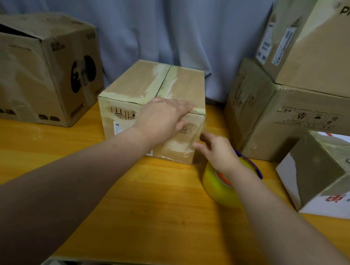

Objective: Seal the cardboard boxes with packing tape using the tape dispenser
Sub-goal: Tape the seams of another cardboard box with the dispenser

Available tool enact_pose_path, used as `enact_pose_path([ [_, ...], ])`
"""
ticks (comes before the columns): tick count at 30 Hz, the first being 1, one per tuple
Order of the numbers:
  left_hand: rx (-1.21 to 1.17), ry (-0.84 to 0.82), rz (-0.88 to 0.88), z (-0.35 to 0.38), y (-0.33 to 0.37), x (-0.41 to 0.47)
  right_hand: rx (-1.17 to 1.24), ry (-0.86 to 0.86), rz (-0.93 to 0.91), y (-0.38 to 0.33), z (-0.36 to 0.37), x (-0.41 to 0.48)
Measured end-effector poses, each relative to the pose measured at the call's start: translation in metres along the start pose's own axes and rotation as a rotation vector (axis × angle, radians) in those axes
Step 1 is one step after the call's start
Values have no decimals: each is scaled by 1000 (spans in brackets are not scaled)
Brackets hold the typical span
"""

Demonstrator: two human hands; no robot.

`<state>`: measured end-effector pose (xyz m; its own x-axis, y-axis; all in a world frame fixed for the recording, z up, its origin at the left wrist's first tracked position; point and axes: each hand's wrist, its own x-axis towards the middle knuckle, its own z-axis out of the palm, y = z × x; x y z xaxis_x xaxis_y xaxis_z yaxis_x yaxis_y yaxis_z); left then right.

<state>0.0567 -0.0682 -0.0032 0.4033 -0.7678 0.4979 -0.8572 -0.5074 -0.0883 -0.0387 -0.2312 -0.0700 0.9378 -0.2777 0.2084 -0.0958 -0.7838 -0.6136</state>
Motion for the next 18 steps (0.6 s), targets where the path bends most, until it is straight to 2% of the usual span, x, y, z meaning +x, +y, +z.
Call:
enact_pose_path([
  [2, -5, 3, 2, 0, 1, 0, -38, 38, 13, -2, 2, 0],
  [7, 2, -6, -4, 0, 0, 0, 186, 148, -137, -23, -19, 17],
  [11, 21, -23, 24, -2, 0, 4, -16, 64, -262, -42, -46, 32],
  [13, 23, -28, 43, -4, -3, 6, -27, 71, -323, -43, -43, 28],
  [18, -11, -26, -64, -7, -4, 3, -120, 422, -506, -29, -13, 22],
])
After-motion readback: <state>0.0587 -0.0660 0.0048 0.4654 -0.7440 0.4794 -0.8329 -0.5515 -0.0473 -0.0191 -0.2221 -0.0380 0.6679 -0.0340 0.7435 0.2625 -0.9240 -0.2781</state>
